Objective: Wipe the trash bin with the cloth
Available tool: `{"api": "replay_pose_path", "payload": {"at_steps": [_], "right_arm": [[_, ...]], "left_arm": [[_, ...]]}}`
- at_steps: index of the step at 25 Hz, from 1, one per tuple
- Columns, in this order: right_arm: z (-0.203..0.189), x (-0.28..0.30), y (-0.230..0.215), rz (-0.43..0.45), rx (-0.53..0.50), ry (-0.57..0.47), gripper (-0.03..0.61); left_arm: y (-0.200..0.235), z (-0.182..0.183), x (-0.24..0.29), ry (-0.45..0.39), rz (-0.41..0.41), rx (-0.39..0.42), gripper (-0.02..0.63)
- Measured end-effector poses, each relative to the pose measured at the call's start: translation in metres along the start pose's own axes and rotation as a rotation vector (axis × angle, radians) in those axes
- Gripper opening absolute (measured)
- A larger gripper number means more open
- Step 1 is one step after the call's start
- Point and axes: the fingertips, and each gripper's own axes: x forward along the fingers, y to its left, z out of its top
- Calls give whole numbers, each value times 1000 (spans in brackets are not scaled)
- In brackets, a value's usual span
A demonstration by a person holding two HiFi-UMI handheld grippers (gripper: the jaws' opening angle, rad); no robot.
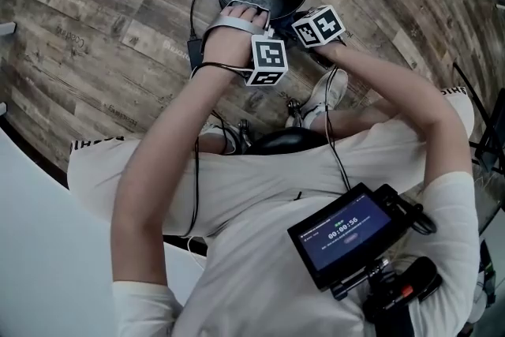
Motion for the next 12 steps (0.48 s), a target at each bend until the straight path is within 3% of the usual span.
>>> {"api": "replay_pose_path", "payload": {"at_steps": [8, 12], "right_arm": [[-43, 90, -42, -100, -44, 53, 98], [-44, 100, -50, -155, 52, 26, 97]], "left_arm": [[2, 3, 1, -24, 11, -21, 135], [6, 4, 2, -39, 11, -38, 135]]}}
